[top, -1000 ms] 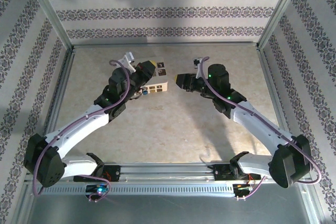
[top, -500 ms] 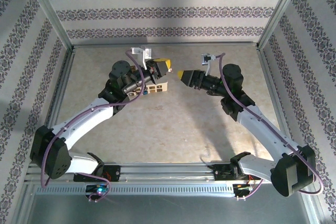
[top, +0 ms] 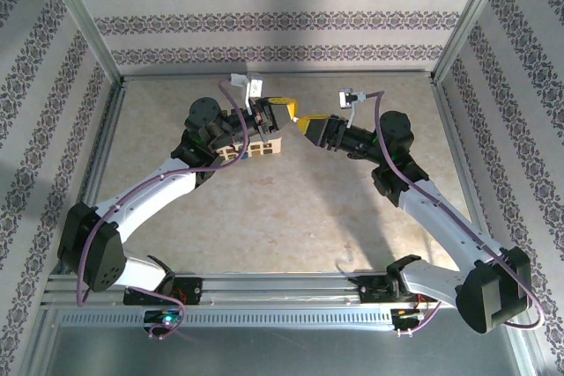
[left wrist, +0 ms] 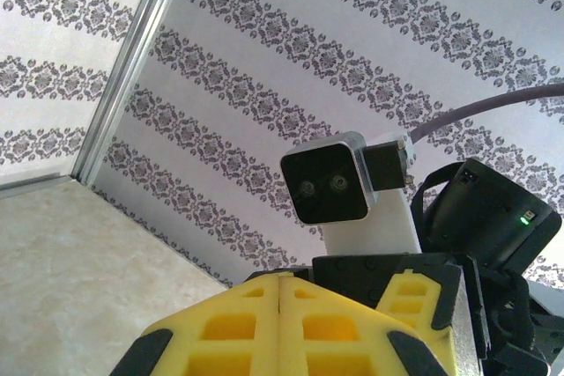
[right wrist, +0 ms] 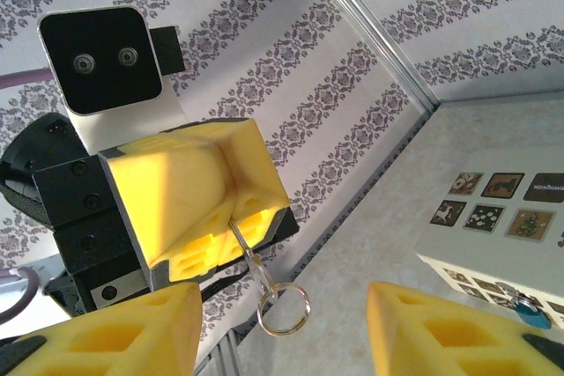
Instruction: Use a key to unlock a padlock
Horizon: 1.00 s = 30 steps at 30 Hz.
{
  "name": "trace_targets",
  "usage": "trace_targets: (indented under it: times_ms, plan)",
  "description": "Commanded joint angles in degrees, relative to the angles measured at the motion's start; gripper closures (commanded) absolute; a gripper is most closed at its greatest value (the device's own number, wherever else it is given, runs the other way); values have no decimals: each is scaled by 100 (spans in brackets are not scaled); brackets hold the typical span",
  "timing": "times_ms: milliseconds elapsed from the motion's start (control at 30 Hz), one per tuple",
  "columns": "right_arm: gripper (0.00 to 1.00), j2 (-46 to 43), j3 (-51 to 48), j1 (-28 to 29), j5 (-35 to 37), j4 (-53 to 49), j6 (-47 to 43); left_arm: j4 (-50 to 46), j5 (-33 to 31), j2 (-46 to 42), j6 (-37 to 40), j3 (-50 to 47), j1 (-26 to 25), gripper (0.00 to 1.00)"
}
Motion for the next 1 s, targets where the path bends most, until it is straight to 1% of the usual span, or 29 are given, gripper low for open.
trace_targets:
  times_ms: [0,200,333,700,967]
  plan:
    - [50,79,60,12,-193,336,88,271,155,12,-88,183,45,100]
    - [53,151,88,70,-168,385,126,277,146,11,-93,177,46,100]
    - [57,221,123,103,-168,426,168,278,129,20,-87,181,42,100]
    - [74,305,176,173,-133,482,192,204,118,11,-48,150,43,100]
    - [89,319,185,189,-185,517,194,147,104,24,-11,147,45,100]
